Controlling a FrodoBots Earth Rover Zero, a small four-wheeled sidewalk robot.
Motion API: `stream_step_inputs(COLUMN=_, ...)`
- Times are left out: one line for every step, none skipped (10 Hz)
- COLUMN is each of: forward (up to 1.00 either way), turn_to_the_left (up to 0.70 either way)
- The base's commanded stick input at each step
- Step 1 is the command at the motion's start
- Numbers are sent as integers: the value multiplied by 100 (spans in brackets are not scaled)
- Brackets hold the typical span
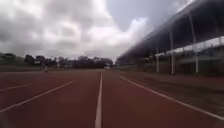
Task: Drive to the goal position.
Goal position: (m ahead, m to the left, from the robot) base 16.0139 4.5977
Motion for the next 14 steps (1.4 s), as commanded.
stream_step_inputs(forward=70, turn_to_the_left=0)
stream_step_inputs(forward=70, turn_to_the_left=0)
stream_step_inputs(forward=70, turn_to_the_left=0)
stream_step_inputs(forward=70, turn_to_the_left=0)
stream_step_inputs(forward=70, turn_to_the_left=0)
stream_step_inputs(forward=70, turn_to_the_left=0)
stream_step_inputs(forward=70, turn_to_the_left=0)
stream_step_inputs(forward=70, turn_to_the_left=0)
stream_step_inputs(forward=70, turn_to_the_left=0)
stream_step_inputs(forward=70, turn_to_the_left=0)
stream_step_inputs(forward=70, turn_to_the_left=0)
stream_step_inputs(forward=70, turn_to_the_left=0)
stream_step_inputs(forward=70, turn_to_the_left=0)
stream_step_inputs(forward=70, turn_to_the_left=0)
